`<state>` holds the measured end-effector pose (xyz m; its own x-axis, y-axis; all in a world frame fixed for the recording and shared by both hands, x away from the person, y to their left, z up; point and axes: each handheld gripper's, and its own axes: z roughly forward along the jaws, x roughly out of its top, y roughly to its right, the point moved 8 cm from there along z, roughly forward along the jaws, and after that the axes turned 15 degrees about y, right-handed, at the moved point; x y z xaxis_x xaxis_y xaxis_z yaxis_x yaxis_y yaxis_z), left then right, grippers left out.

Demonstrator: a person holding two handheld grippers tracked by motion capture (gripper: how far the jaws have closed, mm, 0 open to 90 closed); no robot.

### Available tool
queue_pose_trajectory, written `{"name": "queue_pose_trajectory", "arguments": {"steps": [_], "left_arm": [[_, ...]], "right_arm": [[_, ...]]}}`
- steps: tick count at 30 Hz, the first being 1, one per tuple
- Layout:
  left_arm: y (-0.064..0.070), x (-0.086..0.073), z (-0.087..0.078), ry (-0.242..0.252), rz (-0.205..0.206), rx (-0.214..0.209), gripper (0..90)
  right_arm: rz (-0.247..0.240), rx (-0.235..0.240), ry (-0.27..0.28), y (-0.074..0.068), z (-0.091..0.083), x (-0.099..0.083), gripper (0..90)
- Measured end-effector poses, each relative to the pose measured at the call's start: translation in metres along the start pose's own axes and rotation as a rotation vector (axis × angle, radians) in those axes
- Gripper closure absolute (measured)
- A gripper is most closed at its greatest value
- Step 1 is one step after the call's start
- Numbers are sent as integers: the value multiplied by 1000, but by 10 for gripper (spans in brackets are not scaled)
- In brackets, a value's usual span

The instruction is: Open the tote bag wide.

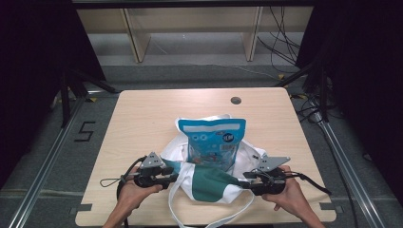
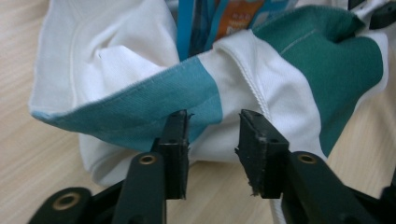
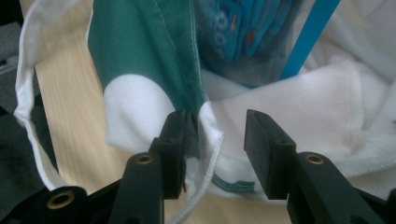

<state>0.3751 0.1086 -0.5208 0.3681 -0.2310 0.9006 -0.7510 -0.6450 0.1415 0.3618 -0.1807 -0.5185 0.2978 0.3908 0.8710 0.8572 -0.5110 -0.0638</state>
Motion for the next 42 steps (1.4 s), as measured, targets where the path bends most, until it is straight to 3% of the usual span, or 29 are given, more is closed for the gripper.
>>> {"name": "queue_pose_trajectory", "arguments": {"steps": [3, 9, 10, 14, 17, 18, 19, 22, 27, 30, 35, 36, 37, 39, 42], "left_arm": [[-1, -1, 4, 8, -1, 4, 663], [-5, -11, 20, -36, 24, 0, 764], [-5, -14, 24, -40, 18, 17, 777], [-7, -21, 36, -77, 59, 6, 839], [-9, -20, 39, -89, 74, 11, 857], [-10, -20, 41, -84, 72, 19, 860], [-11, -20, 43, -82, 53, 28, 862], [-20, -17, 49, -86, 69, 56, 878], [-35, -9, 60, -75, 72, 77, 882], [-41, -6, 65, -64, 52, 94, 882], [-43, -7, 64, -73, 68, 97, 873], [-42, -8, 64, -71, 51, 100, 870], [-43, -7, 64, -69, 64, 92, 868], [-42, -7, 63, -59, 27, 92, 851], [-43, -6, 60, -58, 44, 88, 815]], "right_arm": [[-6, 9, 1, -3, 0, 0, 642], [-22, 21, -103, 0, 20, -23, 802], [-22, 28, -124, 0, 21, -25, 809], [-40, 14, -143, 2, 27, -26, 818], [-41, 2, -117, 3, 31, -25, 820], [-38, -2, -138, 4, 30, -26, 821], [-34, -15, -115, 5, 33, -25, 822], [-56, -37, -131, 12, 36, -23, 822], [-46, -58, -115, 26, 47, -17, 822], [-32, -60, -112, 35, 51, -13, 821], [-48, -75, -118, 43, 54, -11, 816], [-42, -77, -119, 43, 54, -12, 815], [-29, -83, -107, 42, 55, -12, 814], [-30, -67, -108, 42, 54, -12, 805], [-9, -73, -123, 42, 50, -11, 780]]}}
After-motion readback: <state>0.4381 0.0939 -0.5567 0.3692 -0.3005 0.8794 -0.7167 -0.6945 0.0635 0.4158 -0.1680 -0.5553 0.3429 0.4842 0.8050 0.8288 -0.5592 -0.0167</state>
